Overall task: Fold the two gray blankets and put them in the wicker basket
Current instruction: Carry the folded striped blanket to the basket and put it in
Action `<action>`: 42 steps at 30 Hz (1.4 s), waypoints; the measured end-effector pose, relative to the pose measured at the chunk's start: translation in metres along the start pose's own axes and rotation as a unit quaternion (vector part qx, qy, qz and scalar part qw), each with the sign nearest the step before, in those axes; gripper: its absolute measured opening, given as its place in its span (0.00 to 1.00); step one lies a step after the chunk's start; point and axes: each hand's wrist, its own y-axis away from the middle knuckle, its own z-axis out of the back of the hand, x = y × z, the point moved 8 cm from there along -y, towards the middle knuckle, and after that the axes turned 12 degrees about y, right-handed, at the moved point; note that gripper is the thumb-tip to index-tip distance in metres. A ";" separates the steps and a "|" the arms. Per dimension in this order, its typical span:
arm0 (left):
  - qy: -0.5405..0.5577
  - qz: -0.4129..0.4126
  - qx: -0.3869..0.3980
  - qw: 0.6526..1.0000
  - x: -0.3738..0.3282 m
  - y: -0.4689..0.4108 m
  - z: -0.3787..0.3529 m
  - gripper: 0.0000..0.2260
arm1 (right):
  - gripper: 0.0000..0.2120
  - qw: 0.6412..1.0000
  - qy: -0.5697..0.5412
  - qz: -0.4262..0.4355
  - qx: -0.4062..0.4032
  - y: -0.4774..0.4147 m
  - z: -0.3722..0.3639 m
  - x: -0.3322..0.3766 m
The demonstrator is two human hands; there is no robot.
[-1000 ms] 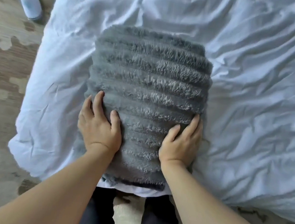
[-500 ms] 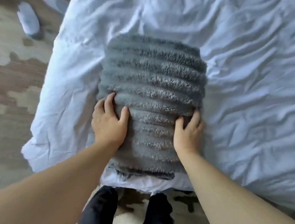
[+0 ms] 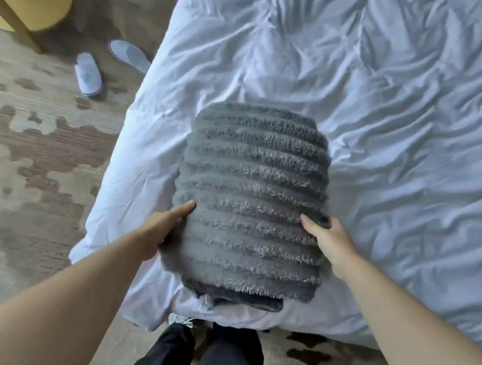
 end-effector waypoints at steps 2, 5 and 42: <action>-0.034 0.003 0.008 0.999 -0.003 -0.014 0.001 0.32 | 0.24 0.995 -0.066 -0.016 0.072 -0.021 -0.008 -0.004; -0.030 0.029 0.051 0.998 -0.005 -0.026 -0.007 0.27 | 0.27 0.966 -0.168 -0.048 0.190 -0.037 -0.024 -0.014; 0.348 -0.149 0.102 0.920 -0.047 0.282 0.301 0.24 | 0.13 0.917 -0.133 0.128 0.352 0.276 -0.217 0.242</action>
